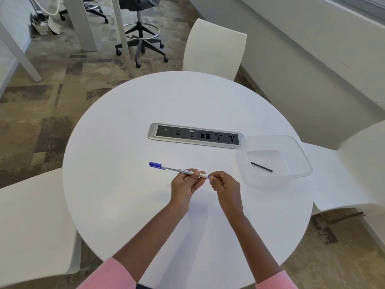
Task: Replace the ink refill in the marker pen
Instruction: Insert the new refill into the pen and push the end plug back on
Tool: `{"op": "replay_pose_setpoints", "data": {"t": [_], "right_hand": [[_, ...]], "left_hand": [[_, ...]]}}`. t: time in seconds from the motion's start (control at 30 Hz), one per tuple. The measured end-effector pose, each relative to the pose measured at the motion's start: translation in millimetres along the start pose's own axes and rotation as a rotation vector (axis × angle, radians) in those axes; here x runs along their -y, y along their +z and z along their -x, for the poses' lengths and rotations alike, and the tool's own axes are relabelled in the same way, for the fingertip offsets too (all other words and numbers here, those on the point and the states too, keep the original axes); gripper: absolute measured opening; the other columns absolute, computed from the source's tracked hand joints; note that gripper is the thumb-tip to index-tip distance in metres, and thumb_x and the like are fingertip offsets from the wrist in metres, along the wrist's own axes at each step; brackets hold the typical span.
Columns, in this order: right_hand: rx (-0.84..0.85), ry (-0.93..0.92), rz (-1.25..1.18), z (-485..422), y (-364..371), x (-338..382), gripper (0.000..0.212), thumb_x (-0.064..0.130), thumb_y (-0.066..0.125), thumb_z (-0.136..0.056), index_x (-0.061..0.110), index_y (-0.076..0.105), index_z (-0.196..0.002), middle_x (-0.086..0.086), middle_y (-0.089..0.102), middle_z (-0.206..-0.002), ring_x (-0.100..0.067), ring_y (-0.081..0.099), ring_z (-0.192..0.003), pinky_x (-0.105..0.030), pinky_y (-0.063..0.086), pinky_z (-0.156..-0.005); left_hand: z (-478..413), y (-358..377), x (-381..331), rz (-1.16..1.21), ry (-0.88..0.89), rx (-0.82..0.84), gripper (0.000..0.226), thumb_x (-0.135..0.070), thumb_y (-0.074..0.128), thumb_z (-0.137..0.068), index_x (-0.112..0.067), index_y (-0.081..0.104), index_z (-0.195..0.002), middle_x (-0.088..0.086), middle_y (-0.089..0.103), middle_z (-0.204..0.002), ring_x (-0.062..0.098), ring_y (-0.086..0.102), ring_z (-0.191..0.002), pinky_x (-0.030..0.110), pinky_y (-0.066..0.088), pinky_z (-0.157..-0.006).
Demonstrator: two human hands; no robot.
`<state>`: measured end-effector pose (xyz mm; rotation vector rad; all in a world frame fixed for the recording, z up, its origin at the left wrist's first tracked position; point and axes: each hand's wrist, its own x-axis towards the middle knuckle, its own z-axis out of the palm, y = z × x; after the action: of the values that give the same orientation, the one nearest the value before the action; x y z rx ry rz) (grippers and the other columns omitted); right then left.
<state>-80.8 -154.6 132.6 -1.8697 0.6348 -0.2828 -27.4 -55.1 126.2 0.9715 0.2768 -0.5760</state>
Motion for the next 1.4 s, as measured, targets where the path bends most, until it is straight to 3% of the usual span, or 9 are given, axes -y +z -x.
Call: {"op": "replay_pose_setpoints", "data": {"t": [0.2, 0.4, 0.6, 0.8, 0.93, 1.1, 1.2, 1.4], "right_hand": [[-0.03, -0.048, 0.034, 8.5, 3.1, -3.9, 0.017, 0.004, 0.055, -0.085, 0.021, 0.058, -0.09, 0.007, 0.061, -0.087, -0.008, 0.057, -0.08, -0.005, 0.042, -0.066], [-0.104, -0.125, 0.1, 10.2, 1.4, -2.7, 0.015, 0.0, 0.05, -0.087, 0.007, 0.063, -0.091, -0.001, 0.06, -0.086, -0.016, 0.057, -0.081, -0.019, 0.044, -0.073], [-0.094, -0.083, 0.094, 8.1, 0.3, 1.2, 0.016, -0.001, 0.048, -0.087, 0.005, 0.063, -0.089, -0.002, 0.058, -0.082, -0.008, 0.051, -0.071, -0.017, 0.04, -0.065], [-0.056, 0.013, 0.067, 4.4, 1.1, -1.3, 0.018, 0.001, 0.047, -0.088, 0.011, 0.059, -0.08, -0.006, 0.058, -0.077, -0.017, 0.05, -0.069, -0.022, 0.042, -0.064], [0.012, 0.073, 0.035, 1.2, -2.8, -0.7, 0.013, 0.002, 0.051, -0.086, 0.007, 0.062, -0.082, -0.005, 0.06, -0.076, -0.018, 0.053, -0.067, -0.007, 0.043, -0.053], [-0.049, -0.053, 0.013, 6.0, -1.5, 0.6, 0.017, 0.002, 0.057, -0.083, 0.018, 0.061, -0.084, 0.003, 0.063, -0.085, 0.0, 0.058, -0.078, -0.002, 0.042, -0.065], [-0.112, -0.158, 0.044, 7.2, -0.3, -2.3, 0.017, -0.002, 0.057, -0.083, 0.013, 0.064, -0.087, 0.003, 0.063, -0.086, 0.01, 0.056, -0.082, -0.001, 0.04, -0.068], [-0.166, -0.248, 0.097, 5.3, -0.5, -1.6, 0.014, -0.005, 0.057, -0.081, 0.006, 0.066, -0.084, 0.0, 0.062, -0.082, -0.008, 0.057, -0.078, -0.004, 0.04, -0.071]], "left_hand": [[0.9, 1.5, -0.8, 0.014, -0.011, 0.004, 0.011, 0.0, 0.051, -0.091, -0.003, 0.058, -0.084, 0.012, 0.066, -0.083, 0.01, 0.07, -0.063, 0.018, 0.058, -0.067], [3.5, 4.8, 1.1, -0.011, -0.012, 0.028, 0.011, -0.001, 0.051, -0.091, -0.004, 0.058, -0.083, 0.012, 0.067, -0.085, 0.011, 0.071, -0.066, 0.017, 0.058, -0.066], [4.5, 6.3, 0.3, -0.044, 0.004, 0.034, 0.01, -0.001, 0.052, -0.09, -0.006, 0.058, -0.084, 0.011, 0.068, -0.084, 0.011, 0.071, -0.067, 0.017, 0.057, -0.067], [5.9, 5.1, 1.3, -0.114, 0.032, 0.036, 0.008, 0.001, 0.054, -0.089, -0.004, 0.057, -0.084, 0.014, 0.067, -0.086, 0.012, 0.07, -0.068, 0.017, 0.057, -0.07], [6.7, 2.6, 1.3, -0.135, 0.031, 0.023, 0.009, 0.002, 0.054, -0.089, -0.004, 0.057, -0.084, 0.015, 0.067, -0.087, 0.011, 0.07, -0.067, 0.017, 0.057, -0.069], [7.8, 2.5, -1.6, -0.006, -0.021, -0.025, 0.009, 0.0, 0.052, -0.091, -0.004, 0.058, -0.085, 0.012, 0.067, -0.086, 0.011, 0.071, -0.065, 0.019, 0.058, -0.069], [8.1, 3.6, -2.8, 0.045, -0.064, -0.028, 0.008, -0.002, 0.051, -0.091, -0.002, 0.059, -0.089, 0.013, 0.067, -0.088, 0.012, 0.071, -0.064, 0.02, 0.058, -0.069], [8.5, 7.4, -3.9, 0.072, -0.08, -0.01, 0.009, -0.002, 0.05, -0.092, -0.001, 0.058, -0.089, 0.014, 0.066, -0.09, 0.012, 0.071, -0.066, 0.019, 0.058, -0.069]]}}
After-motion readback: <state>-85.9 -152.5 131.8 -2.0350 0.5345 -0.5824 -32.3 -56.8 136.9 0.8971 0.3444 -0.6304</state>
